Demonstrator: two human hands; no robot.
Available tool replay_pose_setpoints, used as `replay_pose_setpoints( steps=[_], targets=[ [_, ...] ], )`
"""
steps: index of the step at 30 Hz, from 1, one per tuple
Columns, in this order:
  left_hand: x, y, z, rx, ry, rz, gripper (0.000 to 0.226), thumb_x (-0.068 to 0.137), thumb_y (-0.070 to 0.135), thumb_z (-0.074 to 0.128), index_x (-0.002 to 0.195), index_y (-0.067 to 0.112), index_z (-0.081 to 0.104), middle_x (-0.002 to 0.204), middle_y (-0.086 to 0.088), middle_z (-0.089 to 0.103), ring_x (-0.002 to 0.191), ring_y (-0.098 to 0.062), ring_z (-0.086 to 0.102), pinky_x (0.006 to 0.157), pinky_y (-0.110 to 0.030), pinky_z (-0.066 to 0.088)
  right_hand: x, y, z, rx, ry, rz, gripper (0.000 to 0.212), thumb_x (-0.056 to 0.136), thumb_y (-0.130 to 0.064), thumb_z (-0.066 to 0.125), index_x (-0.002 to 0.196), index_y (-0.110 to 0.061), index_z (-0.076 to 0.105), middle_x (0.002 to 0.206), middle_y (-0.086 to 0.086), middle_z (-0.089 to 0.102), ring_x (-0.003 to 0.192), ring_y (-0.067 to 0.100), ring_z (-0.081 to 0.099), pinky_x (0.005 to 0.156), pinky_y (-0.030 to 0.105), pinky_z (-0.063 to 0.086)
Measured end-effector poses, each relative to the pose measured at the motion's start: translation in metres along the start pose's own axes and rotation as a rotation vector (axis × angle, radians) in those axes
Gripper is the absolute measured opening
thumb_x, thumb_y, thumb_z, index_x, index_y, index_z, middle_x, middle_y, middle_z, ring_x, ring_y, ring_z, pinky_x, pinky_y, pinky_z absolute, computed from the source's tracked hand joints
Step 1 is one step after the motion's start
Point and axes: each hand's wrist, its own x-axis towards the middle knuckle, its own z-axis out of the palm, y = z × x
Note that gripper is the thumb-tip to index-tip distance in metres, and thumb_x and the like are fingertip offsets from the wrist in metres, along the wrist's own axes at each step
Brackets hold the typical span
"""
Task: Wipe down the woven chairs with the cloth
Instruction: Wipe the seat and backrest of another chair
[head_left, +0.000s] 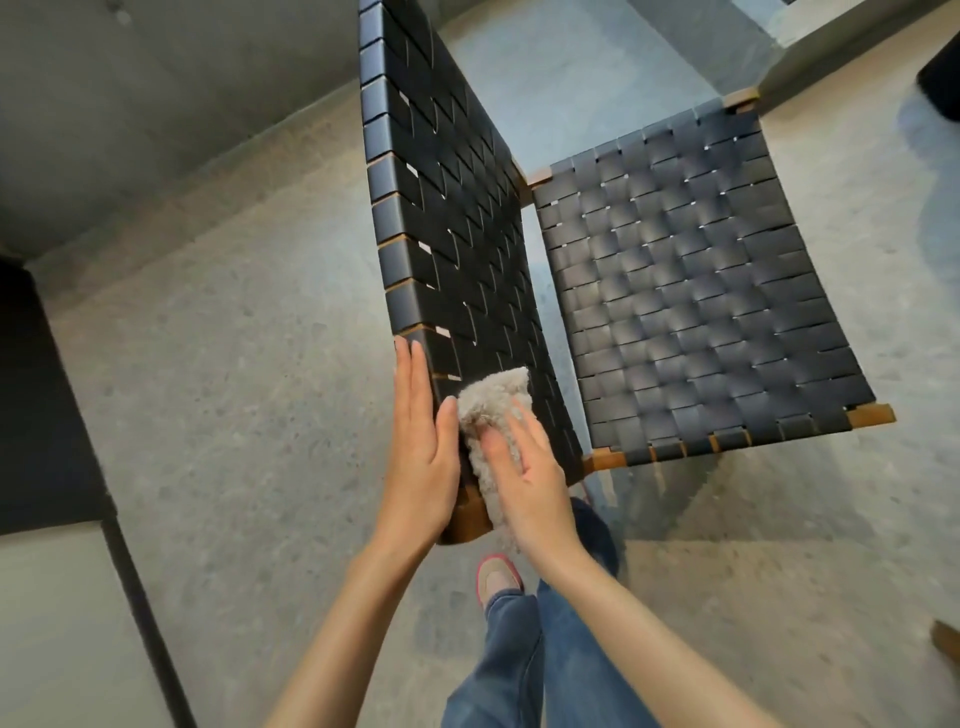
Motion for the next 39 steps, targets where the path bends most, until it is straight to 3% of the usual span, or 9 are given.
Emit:
replay_pose_setpoints(
  steps=[5,13,16,19,21,25,30,33,39],
  targets=[
    [-0.025,0.003,0.005,-0.015,0.006,-0.016,0.061,0.101,0.017,0.038,0.146,0.028,-0.001,0.157,0.014,-0.009,0.14,0.009,-0.007,0.108,-0.002,-0.002,0.005,0.011,0.003,-0.096,0.102,0.012,0.046,0.098,-0.041,0.042,0.141,-0.023,0.045,0.148,-0.008,0.039,0.13,0.001,0.036,0.099,0.015,0.029],
    [-0.063,0.002,0.014,-0.066,0.11,-0.087,0.061,0.099,0.023,0.045,0.15,0.025,0.013,0.156,0.018,0.003,0.132,0.024,-0.002,0.101,0.005,0.003,0.016,0.016,-0.002,-0.141,0.154,0.148,0.05,0.1,-0.041,0.038,0.141,-0.015,0.045,0.146,0.006,0.041,0.132,0.02,0.042,0.11,0.044,0.035],
    [-0.085,0.002,0.028,-0.139,0.23,-0.144,0.061,0.097,0.031,0.044,0.15,0.028,0.014,0.157,0.018,-0.002,0.137,0.016,0.0,0.106,0.0,0.007,0.017,0.016,-0.011,-0.19,0.085,0.139,0.045,0.101,-0.038,0.039,0.138,-0.014,0.049,0.139,0.007,0.046,0.125,0.019,0.047,0.107,0.037,0.038],
    [-0.106,0.007,0.049,-0.272,0.357,-0.308,0.066,0.092,0.046,0.039,0.148,0.039,0.005,0.155,0.024,-0.003,0.143,-0.001,0.012,0.116,-0.028,0.021,0.021,0.017,-0.037,-0.322,-0.091,0.094,0.036,0.101,-0.032,0.043,0.127,-0.012,0.059,0.124,0.006,0.057,0.112,0.016,0.053,0.087,0.017,0.041],
    [-0.114,0.013,0.069,-0.357,0.428,-0.445,0.067,0.089,0.054,0.036,0.145,0.048,0.0,0.155,0.024,0.002,0.141,0.0,0.014,0.114,-0.033,0.023,0.025,0.019,-0.062,-0.344,-0.223,0.071,0.029,0.1,-0.029,0.046,0.119,-0.015,0.063,0.114,0.001,0.063,0.103,0.012,0.056,0.076,0.01,0.04],
    [-0.119,0.023,0.112,-0.468,0.558,-0.544,0.064,0.095,0.045,0.037,0.15,0.037,0.006,0.157,0.011,0.013,0.143,-0.007,0.018,0.117,-0.037,0.02,0.033,0.026,-0.113,-0.372,-0.355,0.07,0.025,0.1,-0.03,0.048,0.119,-0.025,0.063,0.109,-0.006,0.064,0.101,0.008,0.058,0.089,0.026,0.045],
    [-0.115,0.049,0.154,-0.594,0.727,-0.639,0.061,0.1,0.031,0.04,0.15,0.031,0.006,0.158,0.005,0.013,0.143,-0.016,0.019,0.115,-0.033,0.02,0.045,0.024,-0.177,-0.438,-0.461,0.057,0.023,0.099,-0.035,0.048,0.117,-0.031,0.061,0.105,-0.013,0.062,0.096,0.003,0.058,0.083,0.019,0.046],
    [-0.115,0.056,0.169,-0.646,0.787,-0.702,0.06,0.1,0.036,0.038,0.151,0.029,0.008,0.158,0.002,0.017,0.143,-0.017,0.021,0.106,-0.025,0.022,0.051,0.018,-0.201,-0.493,-0.517,0.004,0.012,0.099,-0.035,0.047,0.105,-0.037,0.057,0.097,-0.021,0.061,0.087,-0.004,0.057,0.068,0.008,0.045],
    [-0.124,0.052,0.186,-0.806,0.871,-0.75,0.058,0.098,0.04,0.04,0.149,0.033,0.014,0.154,-0.001,0.026,0.139,-0.019,0.03,0.113,-0.046,0.03,0.065,0.016,-0.215,-0.593,-0.564,-0.08,0.028,0.1,-0.034,0.046,0.121,-0.022,0.06,0.117,-0.003,0.062,0.105,0.014,0.058,0.091,0.03,0.047]
  ],
)
